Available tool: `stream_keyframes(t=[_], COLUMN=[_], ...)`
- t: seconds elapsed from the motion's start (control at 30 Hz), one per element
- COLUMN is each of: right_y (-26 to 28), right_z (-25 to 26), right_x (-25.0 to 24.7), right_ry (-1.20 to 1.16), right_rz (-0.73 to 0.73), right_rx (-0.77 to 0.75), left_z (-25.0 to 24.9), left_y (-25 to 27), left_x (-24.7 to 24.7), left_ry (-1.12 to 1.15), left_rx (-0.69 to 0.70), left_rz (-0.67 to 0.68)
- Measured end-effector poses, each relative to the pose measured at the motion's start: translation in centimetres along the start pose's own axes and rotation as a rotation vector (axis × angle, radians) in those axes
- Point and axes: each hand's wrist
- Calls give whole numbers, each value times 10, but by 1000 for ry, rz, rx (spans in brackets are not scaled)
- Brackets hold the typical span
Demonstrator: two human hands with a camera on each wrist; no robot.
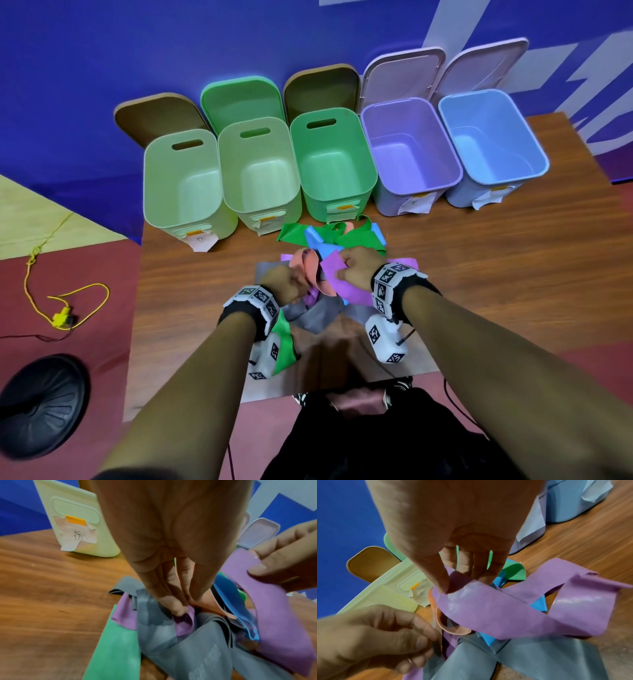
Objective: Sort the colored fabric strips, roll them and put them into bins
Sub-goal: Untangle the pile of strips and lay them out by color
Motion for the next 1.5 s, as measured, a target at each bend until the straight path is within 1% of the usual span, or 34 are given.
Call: stream_keyframes(t=[0.07,0.13,0.2,0.33,0.5,0.67,0.73,0.83,0.9,1.03,1.13,1.23,1.3,1.37,1.4,1.5], right_y=[0,-1,-1,-3,-3,-4,-4,-6,-6,-3,-2,0,2,4,4,3], right_z=[0,0,-2,-4,-9,-6,-4,-4,-4,-3,-4,-5,-7,-9,-10,-5], right_x=[0,0,2,6,12,16,17,17,15,15,17,20,24,27,27,24], right_ry=[-7,-46,-83,-57,-60,-55,-38,-12,1,17,-16,-3,-13,-31,-29,-22], right_rz=[19,48,72,112,111,107,94,81,81,82,89,100,94,82,81,85], right_rx=[11,21,31,18,9,1,-1,3,3,0,8,-5,-6,-5,-7,-1], left_z=[2,5,7,12,11,7,6,1,-2,1,1,6,9,-1,-4,-8], left_y=[-1,-3,-3,-5,-8,-8,-9,-9,-7,-4,-2,-8,-11,-3,-2,0], left_x=[6,9,11,16,20,19,21,19,14,17,20,26,31,27,26,21], left_ry=[-72,-95,-135,-162,-44,54,58,201,194,136,206,161,170,249,291,253], left_rx=[-29,-27,1,61,34,38,42,46,30,-12,-60,-18,2,-8,-19,-11], left_rz=[-1,3,8,33,-30,35,-2,-40,-54,-11,42,54,63,31,-5,-102])
Point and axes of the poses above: each hand's wrist, its own y-axis away from the middle knuckle, its own x-axis out of the palm, z = x × y, and after that the axes turned 5 degrees about -y, right-handed
